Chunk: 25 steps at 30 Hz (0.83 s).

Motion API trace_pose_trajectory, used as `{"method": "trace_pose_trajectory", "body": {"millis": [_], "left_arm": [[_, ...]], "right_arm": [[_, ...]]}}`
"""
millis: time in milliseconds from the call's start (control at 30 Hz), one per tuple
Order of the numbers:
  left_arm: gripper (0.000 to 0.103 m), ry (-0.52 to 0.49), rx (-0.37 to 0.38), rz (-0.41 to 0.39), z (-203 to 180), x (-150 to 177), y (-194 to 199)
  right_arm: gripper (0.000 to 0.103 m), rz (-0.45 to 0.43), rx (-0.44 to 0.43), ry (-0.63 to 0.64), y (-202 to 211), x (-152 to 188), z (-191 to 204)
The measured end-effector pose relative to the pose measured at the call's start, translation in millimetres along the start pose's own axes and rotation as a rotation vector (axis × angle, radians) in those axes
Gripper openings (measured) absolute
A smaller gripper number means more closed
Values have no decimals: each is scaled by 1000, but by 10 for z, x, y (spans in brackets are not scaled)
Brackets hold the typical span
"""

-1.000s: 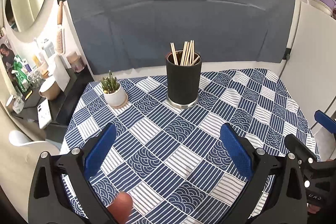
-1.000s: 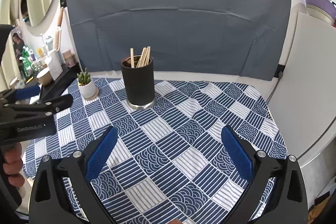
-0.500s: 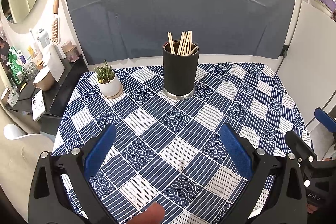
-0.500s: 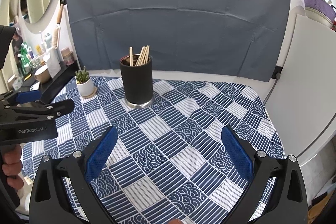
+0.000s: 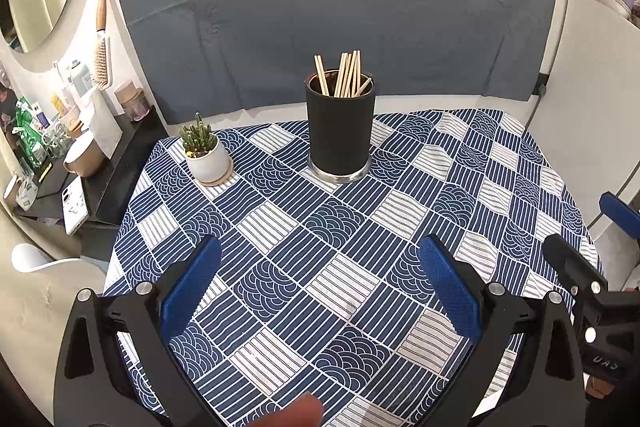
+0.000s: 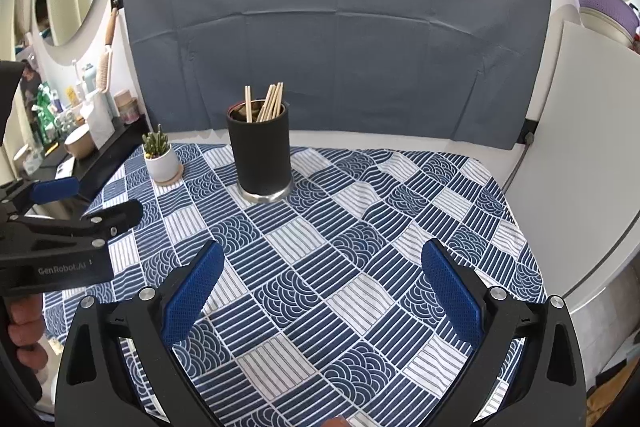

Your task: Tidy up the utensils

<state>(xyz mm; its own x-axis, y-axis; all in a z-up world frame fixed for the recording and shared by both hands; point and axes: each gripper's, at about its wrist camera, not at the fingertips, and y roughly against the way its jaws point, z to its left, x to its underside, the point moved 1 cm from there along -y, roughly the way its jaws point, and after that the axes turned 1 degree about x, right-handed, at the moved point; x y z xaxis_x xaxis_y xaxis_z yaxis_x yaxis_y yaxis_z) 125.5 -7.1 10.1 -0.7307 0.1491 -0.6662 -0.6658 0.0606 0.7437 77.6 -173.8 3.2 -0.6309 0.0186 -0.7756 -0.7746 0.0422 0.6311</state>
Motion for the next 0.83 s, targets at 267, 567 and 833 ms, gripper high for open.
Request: {"method": "trace_pose_trajectory", "body": {"millis": [267,567,833], "left_arm": [[97,-13,3,20,-23,6,-33],[97,35,49,38,11,-20,-45],[97,55,113,-77,-15,-12,229]], "right_arm": [[95,4,0,-14,-23,-2,-48],[95,-2,0,-10,-15,-11,-51],[95,5,-44,-16,-26,-16,-41]]}}
